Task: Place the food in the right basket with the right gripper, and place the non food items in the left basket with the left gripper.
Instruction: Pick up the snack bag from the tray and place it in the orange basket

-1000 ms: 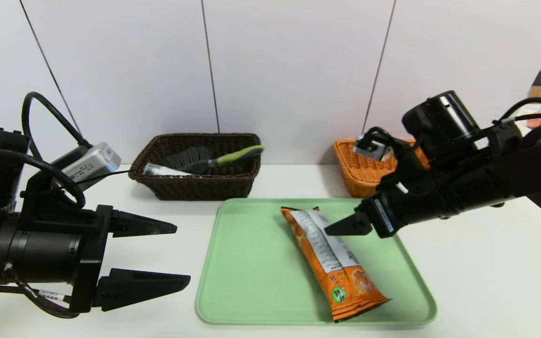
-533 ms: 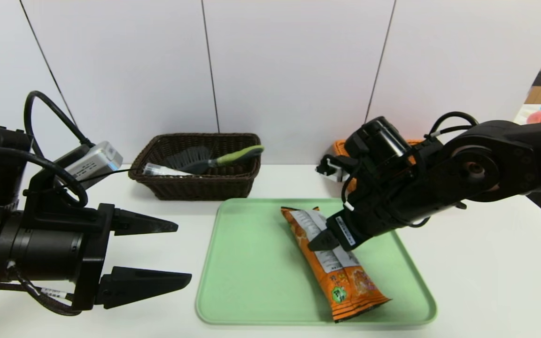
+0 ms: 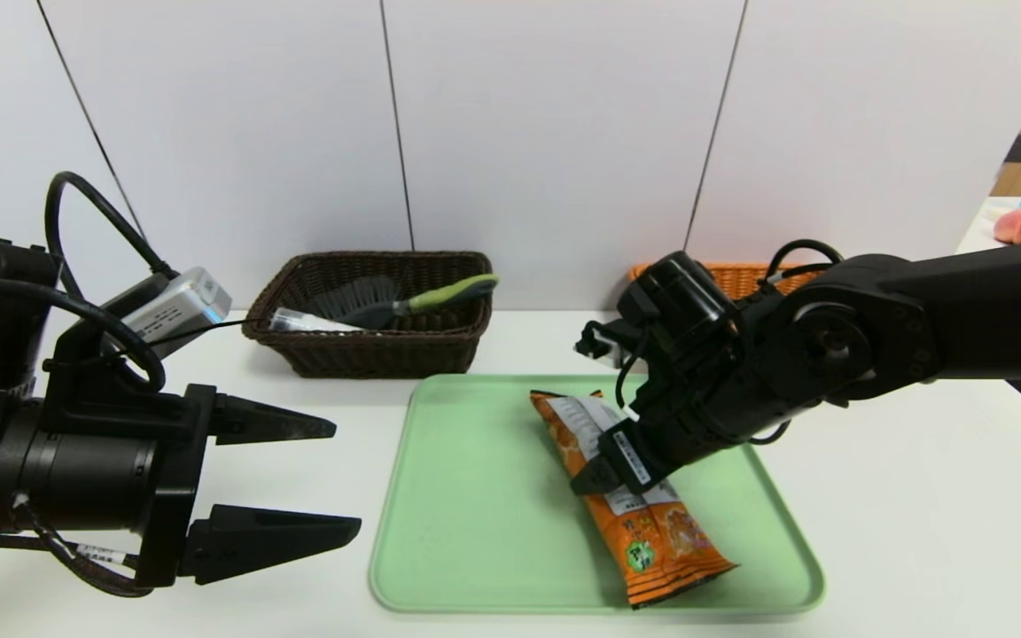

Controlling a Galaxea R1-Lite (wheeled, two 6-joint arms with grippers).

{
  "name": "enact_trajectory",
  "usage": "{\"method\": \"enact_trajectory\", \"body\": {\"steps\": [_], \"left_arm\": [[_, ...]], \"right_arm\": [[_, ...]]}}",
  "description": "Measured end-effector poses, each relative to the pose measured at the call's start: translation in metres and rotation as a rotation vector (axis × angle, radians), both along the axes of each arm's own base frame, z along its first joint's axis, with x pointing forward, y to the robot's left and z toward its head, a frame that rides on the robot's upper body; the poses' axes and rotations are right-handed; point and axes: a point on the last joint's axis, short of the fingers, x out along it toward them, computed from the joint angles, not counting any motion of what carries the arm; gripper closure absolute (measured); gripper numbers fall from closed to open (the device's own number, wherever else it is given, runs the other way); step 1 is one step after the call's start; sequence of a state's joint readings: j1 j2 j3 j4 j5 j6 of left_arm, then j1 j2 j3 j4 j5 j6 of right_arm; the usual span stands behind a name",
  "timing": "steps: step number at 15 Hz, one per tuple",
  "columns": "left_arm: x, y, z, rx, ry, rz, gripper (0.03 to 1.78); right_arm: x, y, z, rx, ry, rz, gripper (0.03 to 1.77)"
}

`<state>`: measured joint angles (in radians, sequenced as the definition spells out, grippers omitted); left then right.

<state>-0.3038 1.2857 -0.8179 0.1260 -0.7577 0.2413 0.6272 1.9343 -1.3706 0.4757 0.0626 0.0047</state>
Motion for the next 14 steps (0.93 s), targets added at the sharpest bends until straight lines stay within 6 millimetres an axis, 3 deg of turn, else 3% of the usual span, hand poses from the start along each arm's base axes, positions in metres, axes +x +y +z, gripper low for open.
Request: {"method": "enact_trajectory", "body": {"steps": [9,11,14], "left_arm": [[0.000,0.000,0.001,-0.001,-0.004,0.000,0.12],[0.000,0.000,0.001,-0.001,-0.004,0.000,0.12],[0.000,0.000,0.001,-0.001,-0.003,0.000,0.12]], "right_arm": [[0.001,0.006,-0.007,-0.015,0.011,0.015,0.13],[0.001,0.006,-0.008,-0.026,0.005,0.010,0.49],[0.000,0.009,-0.012,-0.083,-0.023,-0.011,0.88]]}}
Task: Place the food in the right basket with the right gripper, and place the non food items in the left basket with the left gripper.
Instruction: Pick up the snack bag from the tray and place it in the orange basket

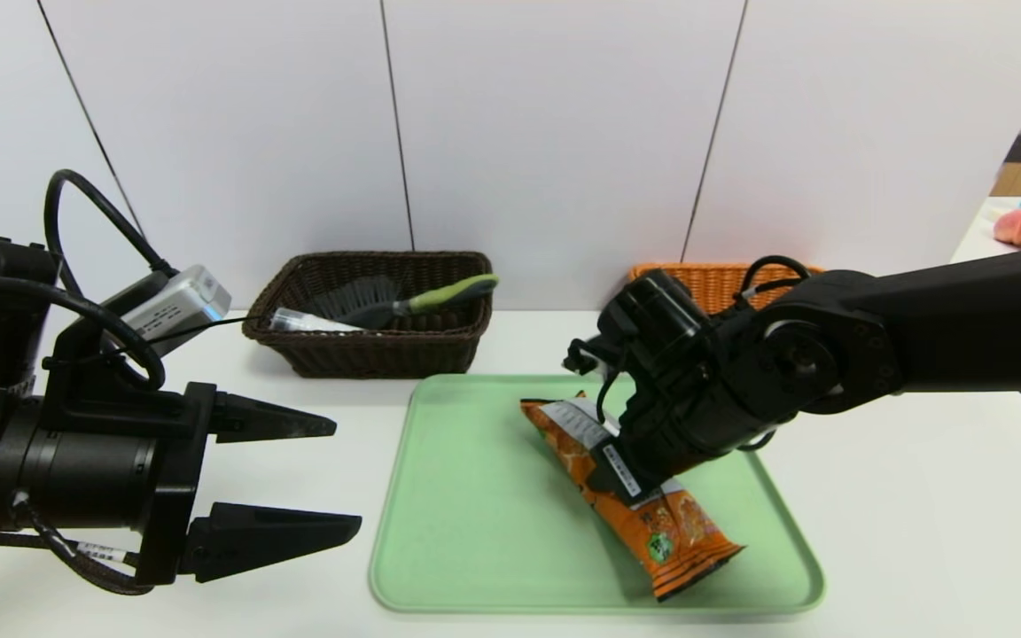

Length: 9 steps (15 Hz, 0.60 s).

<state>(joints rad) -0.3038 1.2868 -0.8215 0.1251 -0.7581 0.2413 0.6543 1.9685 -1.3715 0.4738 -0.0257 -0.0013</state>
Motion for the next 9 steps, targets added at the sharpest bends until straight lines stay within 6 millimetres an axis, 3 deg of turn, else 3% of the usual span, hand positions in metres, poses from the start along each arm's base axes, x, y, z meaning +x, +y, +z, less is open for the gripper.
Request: {"method": "enact_trajectory", "body": {"steps": [4,9], "left_arm": [[-0.0001,0.0000,0.0003,-0.001,-0.001,0.000,0.12],[-0.0005,0.0001,0.0007,-0.001,-0.004,-0.002,0.12]], "right_arm": [[-0.0013,0.0029,-0.0006,-0.003,-0.003,0.007,1.32],[-0.0031,0.0024,0.0026,0.002,-0.007,0.005,1.32]]}}
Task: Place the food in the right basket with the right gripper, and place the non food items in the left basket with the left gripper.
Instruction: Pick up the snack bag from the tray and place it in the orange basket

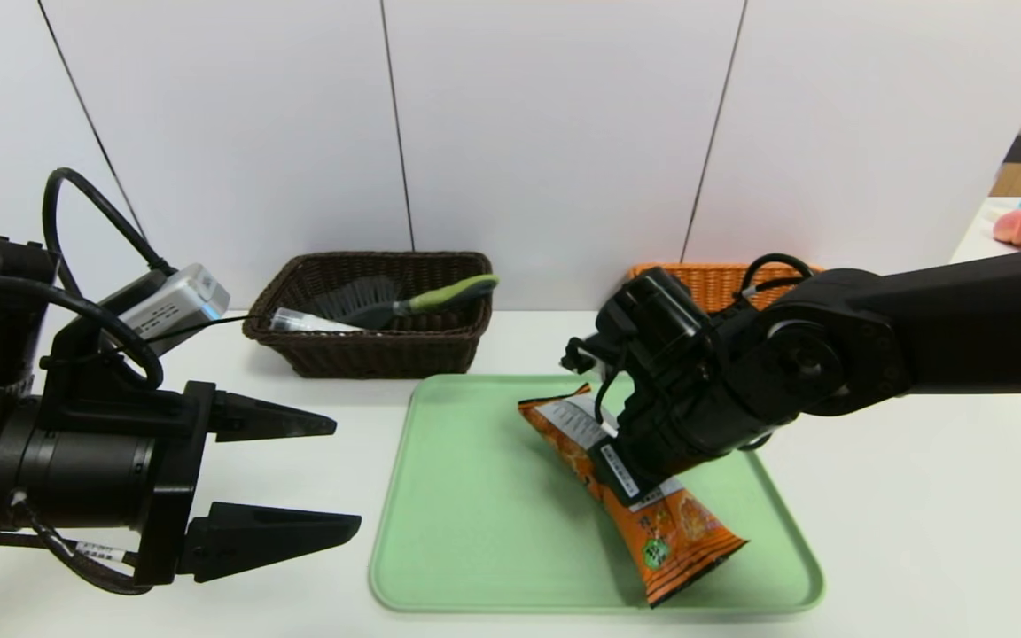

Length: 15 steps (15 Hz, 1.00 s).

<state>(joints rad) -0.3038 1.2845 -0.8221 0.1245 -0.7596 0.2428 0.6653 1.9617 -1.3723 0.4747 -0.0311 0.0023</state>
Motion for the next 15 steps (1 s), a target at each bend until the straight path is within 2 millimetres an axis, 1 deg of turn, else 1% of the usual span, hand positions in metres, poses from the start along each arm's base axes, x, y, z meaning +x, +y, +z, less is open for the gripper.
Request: {"method": "enact_trajectory", "body": {"steps": [4,11,13,15], "left_arm": [[-0.001,0.000,0.001,-0.001,-0.004,0.000,0.12],[-0.002,0.001,0.002,-0.003,-0.009,-0.001,0.12],[-0.003,0.001,0.002,-0.003,-0.012,0.000,0.12],[-0.003,0.001,0.002,-0.004,-0.013,0.000,0.12]], "right_arm": [[-0.001,-0.005,0.009,0.025,-0.016,-0.006,1.37],[-0.001,-0.015,0.030,0.072,-0.072,-0.028,1.37],[0.000,-0.020,0.047,0.115,-0.115,-0.042,1.37],[0.005,-0.028,0.069,0.173,-0.174,-0.068,1.37]]}}
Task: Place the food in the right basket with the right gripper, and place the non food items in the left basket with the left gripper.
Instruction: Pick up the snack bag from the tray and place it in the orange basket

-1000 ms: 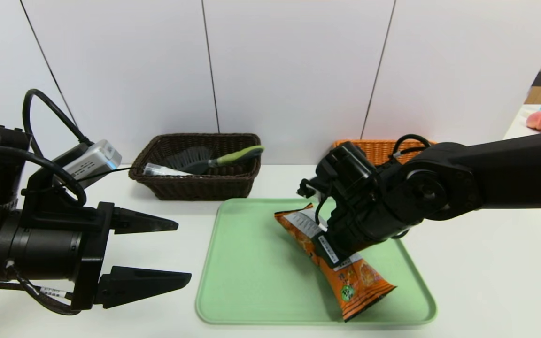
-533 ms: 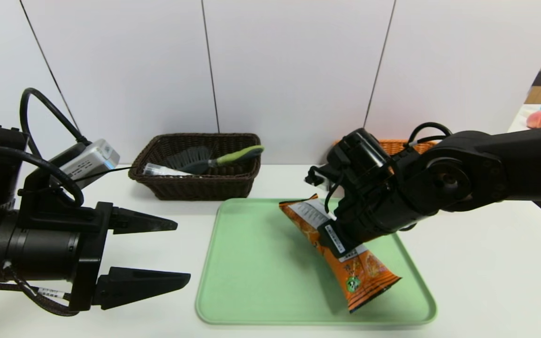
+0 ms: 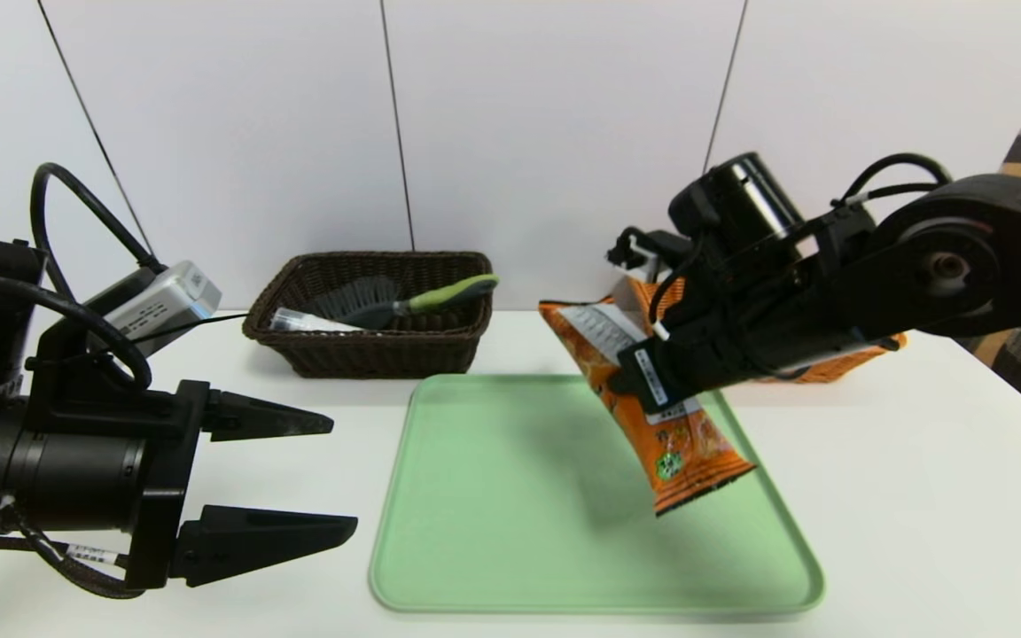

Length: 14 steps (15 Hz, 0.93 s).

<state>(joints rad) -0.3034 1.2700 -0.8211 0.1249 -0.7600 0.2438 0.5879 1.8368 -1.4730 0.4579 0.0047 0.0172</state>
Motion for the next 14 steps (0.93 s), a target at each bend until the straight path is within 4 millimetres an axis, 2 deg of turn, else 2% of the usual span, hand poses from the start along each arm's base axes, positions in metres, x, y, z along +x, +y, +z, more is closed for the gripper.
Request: {"method": "enact_trajectory", "body": {"steps": [3,6,9,14], "left_arm": [[0.000,0.000,0.000,0.000,-0.001,0.000,0.12],[0.000,0.000,0.000,0.000,-0.003,0.000,0.12],[0.000,0.000,0.001,-0.001,-0.004,0.000,0.12],[-0.001,0.000,0.001,-0.001,-0.007,0.002,0.12]], "right_arm": [[0.013,-0.021,0.032,0.071,-0.093,-0.081,1.37],[0.026,-0.039,0.050,0.141,-0.167,-0.165,1.37],[0.038,-0.063,0.058,0.117,-0.234,-0.209,1.37],[0.056,-0.123,0.061,-0.100,-0.340,-0.210,1.37]]}}
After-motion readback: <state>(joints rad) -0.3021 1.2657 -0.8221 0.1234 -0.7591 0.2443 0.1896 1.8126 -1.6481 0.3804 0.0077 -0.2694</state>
